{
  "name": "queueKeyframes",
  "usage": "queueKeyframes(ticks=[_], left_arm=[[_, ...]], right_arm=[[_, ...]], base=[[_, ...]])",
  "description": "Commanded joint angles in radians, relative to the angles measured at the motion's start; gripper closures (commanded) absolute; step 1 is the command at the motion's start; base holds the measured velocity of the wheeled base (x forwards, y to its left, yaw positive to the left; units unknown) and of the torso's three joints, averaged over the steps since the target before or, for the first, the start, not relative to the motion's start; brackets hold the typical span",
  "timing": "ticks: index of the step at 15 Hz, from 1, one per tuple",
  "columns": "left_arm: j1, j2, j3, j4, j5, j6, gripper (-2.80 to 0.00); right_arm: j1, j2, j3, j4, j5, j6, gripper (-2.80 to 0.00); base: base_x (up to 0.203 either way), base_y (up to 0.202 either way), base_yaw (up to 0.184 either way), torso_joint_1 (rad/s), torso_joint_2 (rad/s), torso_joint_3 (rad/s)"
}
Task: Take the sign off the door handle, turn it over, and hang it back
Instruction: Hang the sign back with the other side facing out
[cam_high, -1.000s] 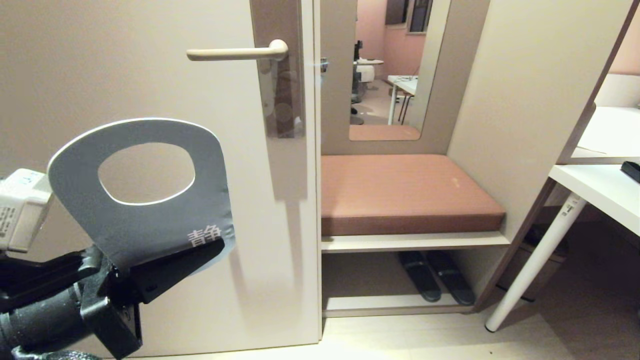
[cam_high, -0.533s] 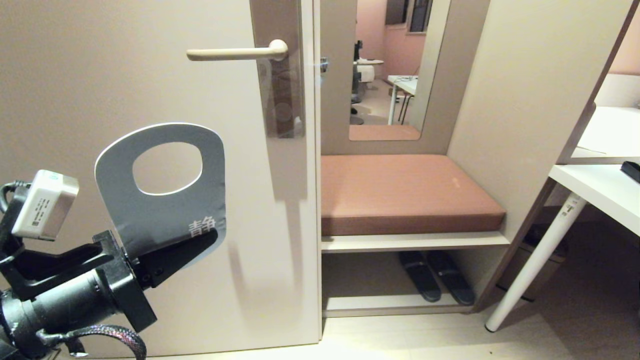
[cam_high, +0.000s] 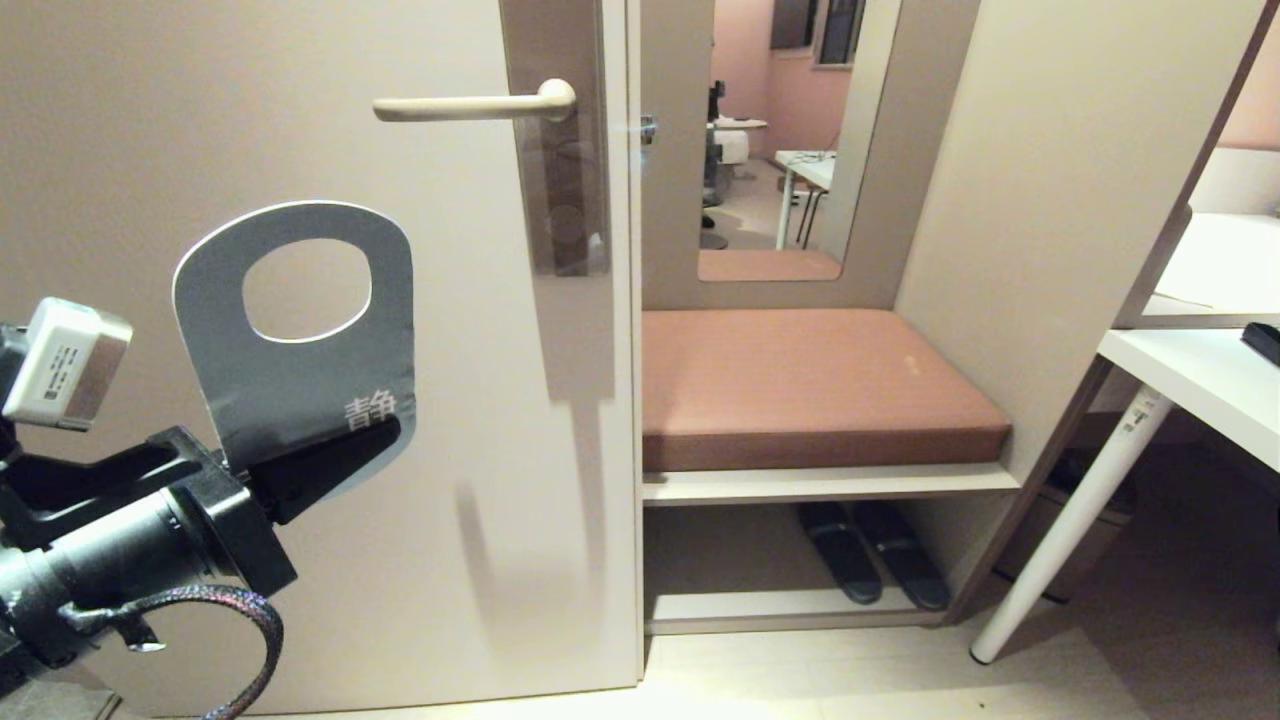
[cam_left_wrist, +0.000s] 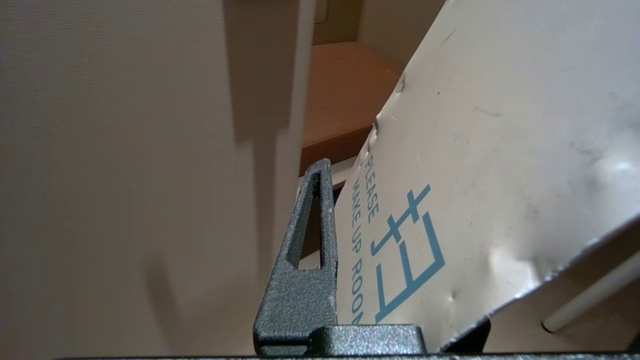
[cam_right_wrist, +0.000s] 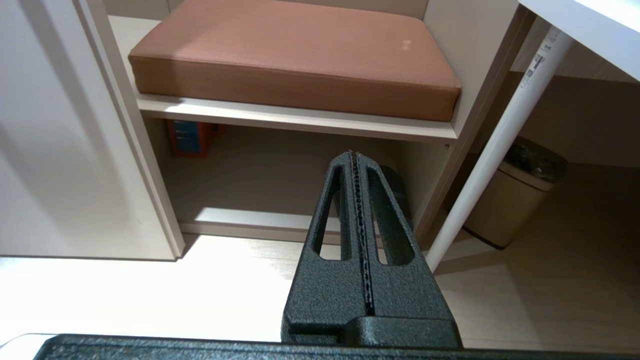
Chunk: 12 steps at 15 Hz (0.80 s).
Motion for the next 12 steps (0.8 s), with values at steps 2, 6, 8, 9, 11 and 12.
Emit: queueKeyframes(ticks=[2,6,8,9,11,12], left_arm=[[0.045,0.005,-0.044,0.004,0.000,-0.001,0.00],[0.092,0.023,-0.107,0.021,0.003,-0.001,0.00],[0.095,0.028,-0.154,0.075,0.003,-0.001,0.00],[0.095,0.035,-0.182,0.112,0.004,-0.001,0.00],[0.095,0.065,-0.237,0.154,0.025,-0.001,0.00],[0.095,0.084,-0.267,0.166,0.045,-0.001,0.00]], right_arm=[[0.000,0.001,0.000,0.000,0.000,-0.001,0.00],[0.000,0.001,0.000,0.000,0.000,-0.001,0.00],[0.000,0.001,0.000,0.000,0.000,-0.001,0.00],[0.000,0.001,0.000,0.000,0.000,-0.001,0.00],[0.000,0.001,0.000,0.000,0.000,-0.001,0.00],[0.000,0.001,0.000,0.000,0.000,-0.001,0.00]], base=[[0.000,0.000,0.000,0.000,0.00,0.000],[0.000,0.000,0.000,0.000,0.00,0.000],[0.000,0.000,0.000,0.000,0.00,0.000],[0.000,0.000,0.000,0.000,0.00,0.000],[0.000,0.000,0.000,0.000,0.00,0.000],[0.000,0.000,0.000,0.000,0.00,0.000]])
